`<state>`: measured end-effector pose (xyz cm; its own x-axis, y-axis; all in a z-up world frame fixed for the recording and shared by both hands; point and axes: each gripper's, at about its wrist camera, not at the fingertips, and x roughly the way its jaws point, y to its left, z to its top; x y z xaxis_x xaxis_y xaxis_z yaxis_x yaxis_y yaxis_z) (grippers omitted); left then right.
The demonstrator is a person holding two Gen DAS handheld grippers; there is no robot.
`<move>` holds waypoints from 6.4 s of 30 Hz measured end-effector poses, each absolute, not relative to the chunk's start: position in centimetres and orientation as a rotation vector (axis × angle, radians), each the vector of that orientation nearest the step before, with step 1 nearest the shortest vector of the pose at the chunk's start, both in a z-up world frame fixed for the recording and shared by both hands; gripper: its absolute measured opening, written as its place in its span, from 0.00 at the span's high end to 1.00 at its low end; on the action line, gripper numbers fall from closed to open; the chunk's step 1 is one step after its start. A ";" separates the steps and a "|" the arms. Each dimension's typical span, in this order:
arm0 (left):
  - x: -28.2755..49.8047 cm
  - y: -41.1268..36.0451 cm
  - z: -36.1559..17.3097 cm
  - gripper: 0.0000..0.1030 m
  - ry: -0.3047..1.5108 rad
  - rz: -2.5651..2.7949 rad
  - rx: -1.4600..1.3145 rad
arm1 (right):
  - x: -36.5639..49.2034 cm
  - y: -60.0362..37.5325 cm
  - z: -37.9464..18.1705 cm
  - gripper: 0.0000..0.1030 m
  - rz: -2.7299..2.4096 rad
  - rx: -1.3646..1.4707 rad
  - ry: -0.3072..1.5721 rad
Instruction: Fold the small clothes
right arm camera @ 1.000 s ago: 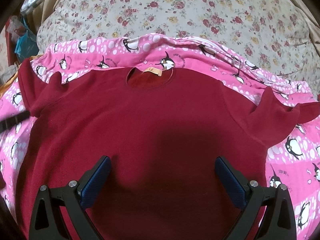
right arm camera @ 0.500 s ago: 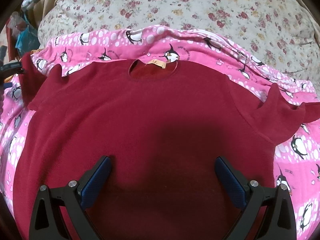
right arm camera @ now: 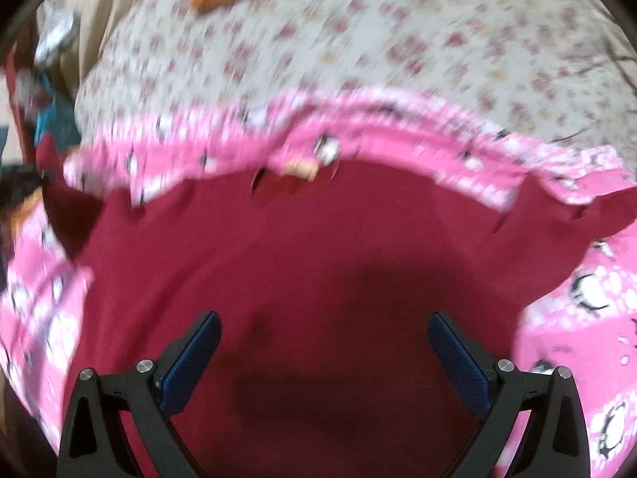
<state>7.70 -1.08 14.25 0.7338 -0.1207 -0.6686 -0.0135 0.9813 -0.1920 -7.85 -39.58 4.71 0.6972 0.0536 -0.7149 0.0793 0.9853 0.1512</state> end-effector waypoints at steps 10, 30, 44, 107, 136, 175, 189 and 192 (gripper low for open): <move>2.0 -21.7 11.6 0.90 0.870 -0.481 -0.182 | -8.0 -44.4 6.2 0.00 -0.128 0.267 0.751; 0.9 -10.0 7.0 0.29 0.887 -0.010 -0.074 | -7.3 -48.3 6.2 0.03 -0.109 0.375 0.806; -0.4 -8.9 1.7 0.28 0.938 -0.068 -0.136 | -5.5 -43.1 3.4 0.95 -0.045 -0.017 0.938; -2.2 -16.9 5.1 0.26 0.910 -0.093 0.012 | -7.2 -47.4 4.6 0.39 -0.078 0.160 0.852; -1.9 -15.5 4.0 0.23 0.946 -0.018 -0.007 | -4.6 -46.7 1.3 0.33 -0.114 0.078 1.015; -2.5 -19.6 1.3 0.15 0.937 -0.210 -0.001 | -8.4 -72.0 7.2 0.93 -0.373 0.611 0.771; -2.5 -20.0 1.1 0.13 0.936 -0.198 0.027 | -15.1 -79.1 3.3 0.50 -0.398 0.842 0.648; -2.4 -20.0 1.1 0.13 0.938 -0.200 0.026 | -12.6 -79.4 3.0 0.53 -0.422 0.765 0.663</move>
